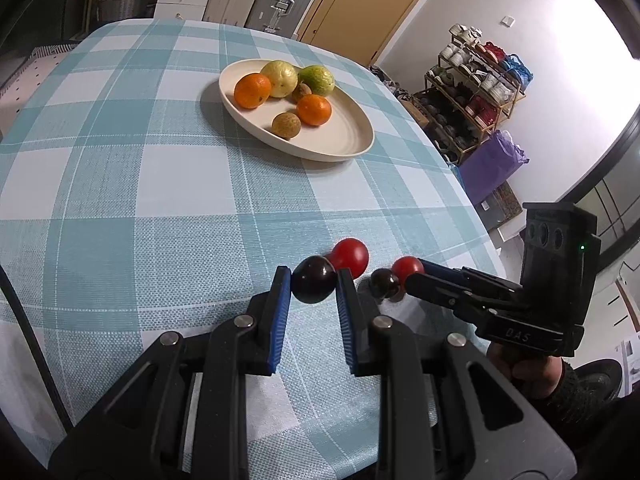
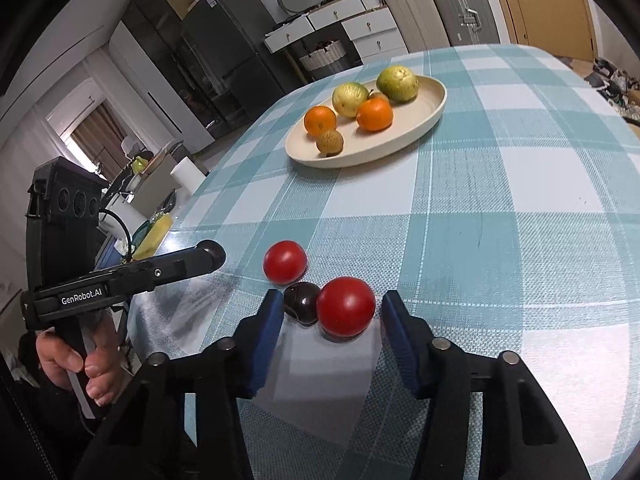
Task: Organize fruits
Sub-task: 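Grasp a dark plum with the left tool while the right tool grasps a red tomato, then carry the plum and tomato onto the cream plate and open both tools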
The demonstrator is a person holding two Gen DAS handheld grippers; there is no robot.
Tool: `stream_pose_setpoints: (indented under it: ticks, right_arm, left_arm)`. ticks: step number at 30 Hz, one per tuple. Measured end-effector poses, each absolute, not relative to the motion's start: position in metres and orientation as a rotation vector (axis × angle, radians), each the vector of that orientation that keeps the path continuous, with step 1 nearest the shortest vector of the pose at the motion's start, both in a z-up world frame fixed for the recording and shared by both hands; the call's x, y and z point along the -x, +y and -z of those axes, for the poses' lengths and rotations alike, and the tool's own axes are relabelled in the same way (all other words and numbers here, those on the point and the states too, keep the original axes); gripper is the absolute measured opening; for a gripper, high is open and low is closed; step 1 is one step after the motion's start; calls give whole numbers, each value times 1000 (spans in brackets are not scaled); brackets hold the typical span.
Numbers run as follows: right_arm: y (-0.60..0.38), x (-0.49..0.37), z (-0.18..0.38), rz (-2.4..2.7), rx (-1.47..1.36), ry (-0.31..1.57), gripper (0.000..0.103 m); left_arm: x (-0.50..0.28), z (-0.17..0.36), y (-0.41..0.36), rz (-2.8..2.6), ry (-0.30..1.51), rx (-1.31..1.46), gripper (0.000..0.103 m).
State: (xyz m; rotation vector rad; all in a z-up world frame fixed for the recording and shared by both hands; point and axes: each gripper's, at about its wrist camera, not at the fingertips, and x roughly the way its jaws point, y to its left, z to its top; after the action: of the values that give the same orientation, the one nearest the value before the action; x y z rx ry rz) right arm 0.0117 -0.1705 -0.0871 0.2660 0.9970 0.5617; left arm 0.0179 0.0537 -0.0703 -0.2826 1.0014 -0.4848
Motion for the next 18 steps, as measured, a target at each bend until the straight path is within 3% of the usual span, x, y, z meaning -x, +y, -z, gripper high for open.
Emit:
stream_pose_setpoints:
  ticks: [2,5,18]
  right_arm:
    - [-171,-12,89,-565,-278,1003,38]
    - [-175,-14,92,-571,-309,1012,32]
    - [-187,-13,83,-572,-353,963,31]
  left_arm:
    - [-19,72,53,482,1005,283,20]
    - [-21,74,51,481,1011,285,20]
    - [-33,72,47,463,1007,283,20]
